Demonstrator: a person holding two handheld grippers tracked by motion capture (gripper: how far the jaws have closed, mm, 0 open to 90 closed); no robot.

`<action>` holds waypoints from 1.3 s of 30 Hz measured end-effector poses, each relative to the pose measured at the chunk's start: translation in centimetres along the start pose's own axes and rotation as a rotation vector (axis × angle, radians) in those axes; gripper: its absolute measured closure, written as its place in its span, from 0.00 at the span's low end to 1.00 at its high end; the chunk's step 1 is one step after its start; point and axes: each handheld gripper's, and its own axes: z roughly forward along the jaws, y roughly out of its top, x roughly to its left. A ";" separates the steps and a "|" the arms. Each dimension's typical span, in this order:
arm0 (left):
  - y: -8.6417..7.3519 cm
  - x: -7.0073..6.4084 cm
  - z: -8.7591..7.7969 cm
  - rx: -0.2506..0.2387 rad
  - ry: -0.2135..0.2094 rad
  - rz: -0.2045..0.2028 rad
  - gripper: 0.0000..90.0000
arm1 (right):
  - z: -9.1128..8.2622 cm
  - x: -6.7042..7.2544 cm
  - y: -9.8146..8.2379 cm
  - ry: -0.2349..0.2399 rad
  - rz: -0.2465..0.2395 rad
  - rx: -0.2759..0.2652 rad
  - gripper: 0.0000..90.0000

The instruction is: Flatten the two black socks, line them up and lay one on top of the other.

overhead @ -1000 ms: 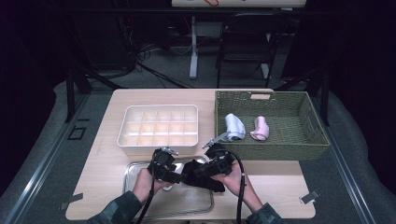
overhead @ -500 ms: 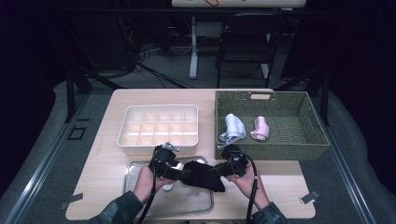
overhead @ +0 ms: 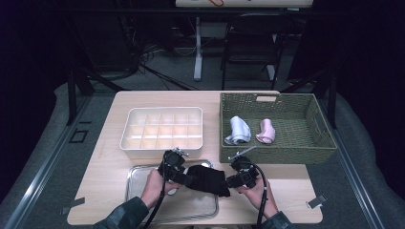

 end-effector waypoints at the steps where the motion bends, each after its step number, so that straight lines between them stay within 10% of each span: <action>1: 0.0 0.0 0.1 0.002 -0.003 0.003 0.38 | 0.3 0.1 0.0 0.005 0.011 -0.005 0.70; 25: -0.3 0.4 1.3 0.026 -0.032 0.046 0.78 | 1.6 0.5 0.2 -0.010 -0.002 0.053 0.92; 39: -0.4 0.5 1.3 0.021 -0.037 0.041 0.85 | -0.2 0.3 0.3 0.035 -0.013 0.019 0.97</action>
